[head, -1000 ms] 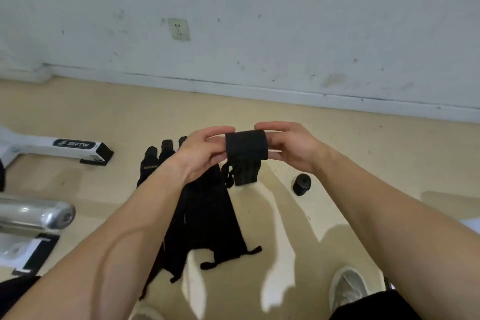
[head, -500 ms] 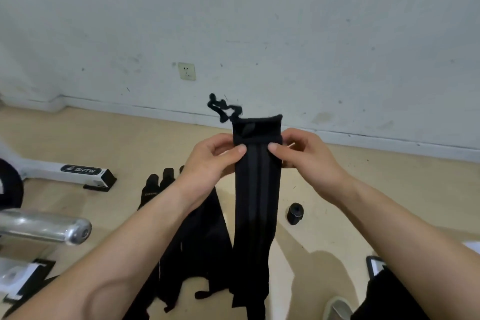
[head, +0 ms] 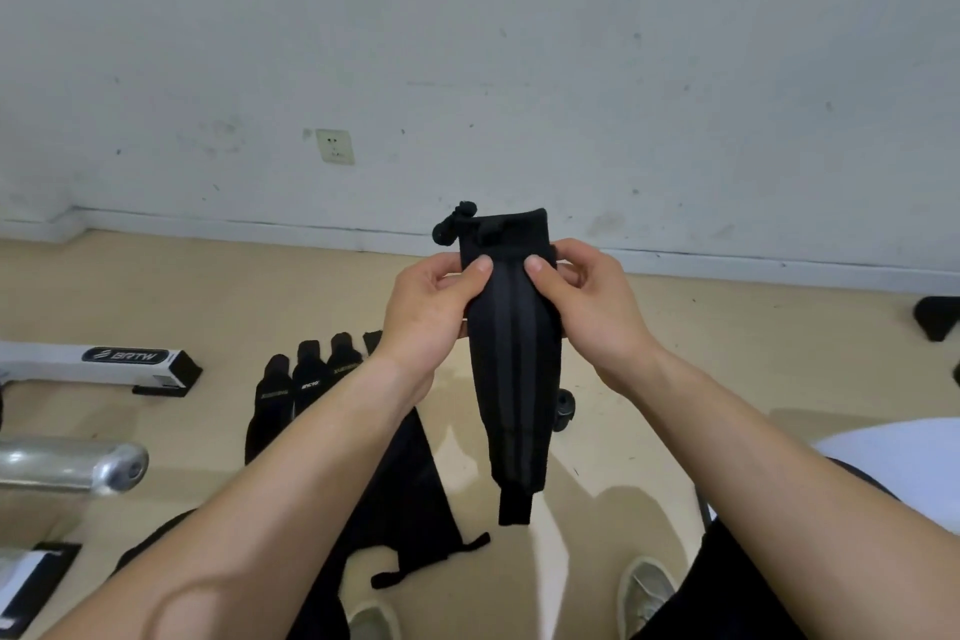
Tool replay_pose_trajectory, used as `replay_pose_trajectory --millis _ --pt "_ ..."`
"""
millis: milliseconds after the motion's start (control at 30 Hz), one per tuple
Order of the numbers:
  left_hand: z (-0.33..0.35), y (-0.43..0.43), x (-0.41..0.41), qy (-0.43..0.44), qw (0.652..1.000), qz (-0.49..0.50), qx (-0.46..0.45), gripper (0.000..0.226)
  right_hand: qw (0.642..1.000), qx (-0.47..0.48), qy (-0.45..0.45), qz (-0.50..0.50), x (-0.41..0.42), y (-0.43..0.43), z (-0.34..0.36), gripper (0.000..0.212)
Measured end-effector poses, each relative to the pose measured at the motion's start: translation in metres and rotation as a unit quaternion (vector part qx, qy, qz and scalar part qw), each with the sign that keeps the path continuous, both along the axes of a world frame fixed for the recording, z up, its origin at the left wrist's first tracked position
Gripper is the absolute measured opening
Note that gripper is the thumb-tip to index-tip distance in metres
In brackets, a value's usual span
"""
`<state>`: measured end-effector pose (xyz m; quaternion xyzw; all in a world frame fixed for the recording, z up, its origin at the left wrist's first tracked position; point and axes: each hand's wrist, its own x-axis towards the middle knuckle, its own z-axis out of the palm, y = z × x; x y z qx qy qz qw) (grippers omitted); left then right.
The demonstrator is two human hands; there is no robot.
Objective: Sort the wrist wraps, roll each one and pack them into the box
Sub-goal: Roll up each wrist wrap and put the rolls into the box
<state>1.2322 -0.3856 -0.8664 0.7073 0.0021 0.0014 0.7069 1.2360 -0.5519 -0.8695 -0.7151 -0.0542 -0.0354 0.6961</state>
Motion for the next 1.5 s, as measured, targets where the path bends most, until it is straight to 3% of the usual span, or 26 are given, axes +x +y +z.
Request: replay_pose_trajectory --millis 200,300,467,533,667,833,1000,1200,1333,1400,1500 --pt "0.003 -0.037 0.008 -0.013 0.998 0.012 -0.055 0.014 0.999 -0.003 -0.016 -0.038 -0.001 -0.024 0.005 0.028" --pt "0.009 -0.060 0.016 0.001 0.995 -0.013 -0.095 0.023 0.997 0.003 -0.016 -0.079 -0.002 -0.038 0.008 0.045" --pt "0.011 -0.089 0.021 0.030 0.996 -0.014 -0.086 0.021 0.994 -0.002 -0.026 -0.111 0.001 -0.060 0.009 0.051" --pt "0.013 -0.098 0.025 0.037 0.997 -0.010 -0.073 0.020 0.993 0.011 -0.021 -0.119 0.001 -0.067 0.009 0.046" --pt "0.028 -0.110 0.032 0.028 0.998 -0.002 -0.050 0.016 0.992 0.059 -0.026 -0.108 0.011 -0.075 0.016 0.015" --pt "0.034 -0.103 0.031 0.012 0.999 0.012 -0.027 0.020 0.992 0.050 -0.037 -0.106 0.019 -0.077 0.017 0.020" --pt "0.034 -0.089 0.028 0.007 0.999 0.005 -0.031 0.022 0.993 0.060 -0.039 -0.094 0.020 -0.069 0.018 0.045" --pt "0.013 -0.080 0.041 0.024 0.998 -0.037 -0.046 0.018 0.996 0.049 -0.015 -0.077 0.027 -0.065 0.006 0.020" --pt "0.015 -0.083 0.063 0.061 0.995 -0.069 -0.039 0.019 0.994 0.070 0.003 -0.088 0.047 -0.072 0.002 0.016" --pt "0.013 -0.087 0.074 0.064 0.997 -0.031 0.008 0.021 0.993 0.070 0.014 -0.093 0.055 -0.073 -0.003 0.016" --pt "0.009 -0.088 0.093 -0.033 0.989 0.031 0.139 0.048 0.993 0.068 0.028 -0.096 0.067 -0.078 -0.009 0.017"
